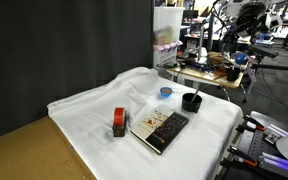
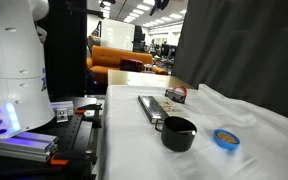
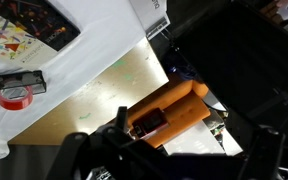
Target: Pick up the pen from the black cup and put it on the book.
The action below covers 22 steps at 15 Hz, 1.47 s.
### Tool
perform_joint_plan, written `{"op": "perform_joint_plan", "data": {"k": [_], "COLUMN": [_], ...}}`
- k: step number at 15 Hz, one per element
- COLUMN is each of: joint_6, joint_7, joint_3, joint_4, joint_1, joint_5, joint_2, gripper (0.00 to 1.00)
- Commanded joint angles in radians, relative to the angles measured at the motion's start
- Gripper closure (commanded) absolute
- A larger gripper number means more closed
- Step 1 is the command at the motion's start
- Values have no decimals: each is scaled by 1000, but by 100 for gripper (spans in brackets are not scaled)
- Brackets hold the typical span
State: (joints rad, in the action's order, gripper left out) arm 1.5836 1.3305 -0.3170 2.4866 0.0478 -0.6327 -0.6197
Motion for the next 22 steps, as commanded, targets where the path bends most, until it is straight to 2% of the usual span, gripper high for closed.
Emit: {"op": "perform_joint_plan", "data": {"k": [1,6,11,19,22], "joint_6": [-59,-81,-47,113,185], "joint_7": [104,234,340,323,309], "joint_3": [15,14,33,100,108], "joint_4": [-41,-81,-118,-94,-78], "joint_1": [-29,-21,-33,-44,-42], "joint_5": [63,188,326,537,577], "joint_2": [38,87,143,147,148], "gripper": [0,0,0,0,0]}}
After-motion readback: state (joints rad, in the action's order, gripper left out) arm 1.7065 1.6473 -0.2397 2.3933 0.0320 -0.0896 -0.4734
